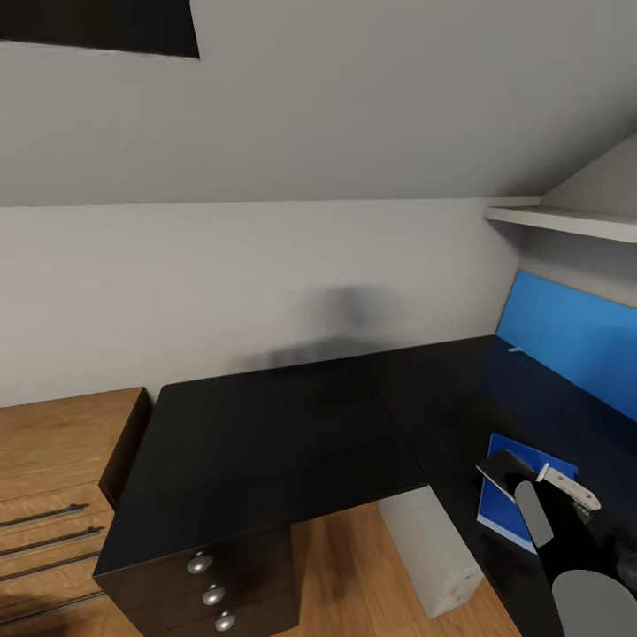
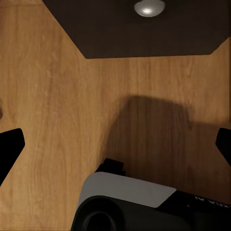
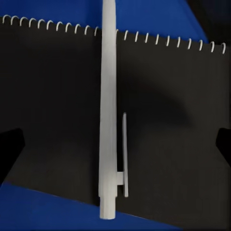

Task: In the bedroom, organize the workspace by keeping the computer under the desk, ensuring the monitor is on the desk, placing the keyboard on the desk next to the monitor, placing the mouse on the desk next to the keyboard, moving the folder from the swivel chair onto the desk next to the mouse, stacking the notebook on top of the folder with the pen on top of the notebook, and positioning the swivel chair next to the desk.

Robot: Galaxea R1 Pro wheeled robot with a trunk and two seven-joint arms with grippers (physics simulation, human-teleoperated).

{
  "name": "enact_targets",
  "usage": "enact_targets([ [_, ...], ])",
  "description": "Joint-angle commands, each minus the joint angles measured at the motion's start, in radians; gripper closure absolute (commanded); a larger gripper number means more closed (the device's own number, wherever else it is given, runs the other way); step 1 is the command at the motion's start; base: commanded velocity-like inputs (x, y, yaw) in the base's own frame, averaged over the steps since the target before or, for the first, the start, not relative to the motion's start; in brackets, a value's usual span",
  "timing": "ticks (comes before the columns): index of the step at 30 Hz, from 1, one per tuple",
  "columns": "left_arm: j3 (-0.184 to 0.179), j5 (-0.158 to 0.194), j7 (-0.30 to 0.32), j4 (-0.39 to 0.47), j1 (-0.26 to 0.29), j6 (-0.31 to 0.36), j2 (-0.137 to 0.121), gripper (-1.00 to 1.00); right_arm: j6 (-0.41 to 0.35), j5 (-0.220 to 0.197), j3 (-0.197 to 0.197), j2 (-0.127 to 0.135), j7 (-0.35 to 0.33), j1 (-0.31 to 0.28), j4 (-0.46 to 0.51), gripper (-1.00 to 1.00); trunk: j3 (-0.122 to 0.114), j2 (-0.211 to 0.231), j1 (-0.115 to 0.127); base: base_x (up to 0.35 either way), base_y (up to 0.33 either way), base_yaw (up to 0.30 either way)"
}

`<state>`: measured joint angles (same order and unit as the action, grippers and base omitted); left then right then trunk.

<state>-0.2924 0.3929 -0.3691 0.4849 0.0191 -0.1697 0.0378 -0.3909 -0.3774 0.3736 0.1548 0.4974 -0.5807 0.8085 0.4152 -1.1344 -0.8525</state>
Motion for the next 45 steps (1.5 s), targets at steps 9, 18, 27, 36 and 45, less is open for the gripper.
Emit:
enact_targets([
  [9,-0.008,0.012,-0.007,0.000,0.001,-0.005,0.005,-1.00,-0.006,-0.007,-0.025,-0.036,0.012,0.006,0.170,-1.00,-0.027,0.063,0.035,0.000,0.000,0.000],
  [18,-0.008,0.012,-0.007,0.000,0.001,-0.005,0.005,-1.00,-0.014,0.057,-0.055,-0.106,0.015,0.023,0.262,-1.00,-0.055,0.126,0.069,0.000,0.000,0.000],
  [27,-0.008,0.011,-0.007,0.000,0.001,-0.006,0.005,-1.00,-0.013,0.103,-0.135,-0.164,0.016,0.040,0.270,-1.00,-0.065,0.147,0.081,0.000,0.000,0.000],
  [36,-0.008,0.011,-0.007,0.000,0.001,-0.019,0.005,-1.00,-0.010,0.124,-0.218,-0.180,0.015,0.058,0.270,-1.00,-0.065,0.147,0.081,-0.001,0.000,0.000],
  [45,-0.008,0.011,-0.007,0.000,0.001,-0.020,0.005,-1.00,-0.011,0.124,-0.223,-0.182,0.015,0.059,0.270,-1.00,-0.065,0.147,0.081,-0.212,0.000,0.000],
])
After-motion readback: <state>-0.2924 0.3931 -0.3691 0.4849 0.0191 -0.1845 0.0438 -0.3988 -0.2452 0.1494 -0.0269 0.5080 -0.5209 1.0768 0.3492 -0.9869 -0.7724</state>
